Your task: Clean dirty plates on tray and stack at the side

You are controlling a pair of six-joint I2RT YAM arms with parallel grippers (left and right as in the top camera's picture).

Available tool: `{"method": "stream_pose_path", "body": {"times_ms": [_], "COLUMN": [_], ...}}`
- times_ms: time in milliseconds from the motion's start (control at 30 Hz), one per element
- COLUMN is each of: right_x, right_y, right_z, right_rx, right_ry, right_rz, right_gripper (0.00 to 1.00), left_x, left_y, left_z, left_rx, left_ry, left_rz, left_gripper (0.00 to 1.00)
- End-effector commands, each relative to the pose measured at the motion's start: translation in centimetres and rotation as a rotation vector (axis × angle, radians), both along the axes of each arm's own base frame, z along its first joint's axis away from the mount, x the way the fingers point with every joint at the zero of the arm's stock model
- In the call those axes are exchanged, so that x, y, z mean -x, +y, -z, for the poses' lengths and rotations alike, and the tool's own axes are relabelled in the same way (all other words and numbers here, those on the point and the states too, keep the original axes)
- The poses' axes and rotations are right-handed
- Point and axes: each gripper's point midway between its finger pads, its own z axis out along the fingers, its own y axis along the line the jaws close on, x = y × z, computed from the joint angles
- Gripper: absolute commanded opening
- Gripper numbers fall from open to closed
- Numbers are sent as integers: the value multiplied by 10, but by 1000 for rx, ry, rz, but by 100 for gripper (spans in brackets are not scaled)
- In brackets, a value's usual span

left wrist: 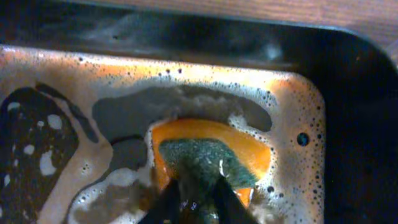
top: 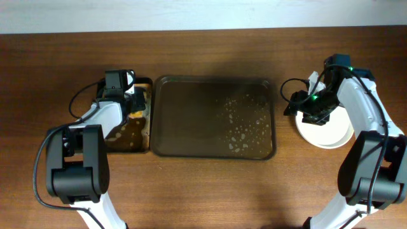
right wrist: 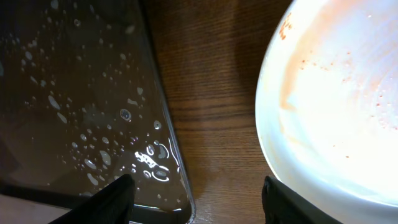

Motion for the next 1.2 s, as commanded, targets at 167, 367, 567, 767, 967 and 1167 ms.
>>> {"method": "stream_pose_path", "body": {"times_ms": [167,367,567,767,967,1167], "right_x": [0,0,-12,-46,-33,-7], "right_y": [2,2,21,43,43,36], "right_z": [-7,-7,-12,-58,-88,-101], "right_rx": [11,11,51,209,222,256], "right_ry": [-23,-24,-96,-212,-207,-229], "right_rz": [-18,-18,-170,-237,-201,-176], "right_gripper": [66,67,89,98,98,98], "left_x": [8,20,56,71,110,131], "left_y": [6,4,-3,-4,-5,-6], "left_z": [-42,-81,-82,-121,-133,-154], "left_rx": [-26,-20,18,25,28,29], "left_ry": [-38,-68,78,185,334,329], "left_rz": [-16,-12,9,10,8,8], "left_gripper": [24,47,72,100,100,100]}}
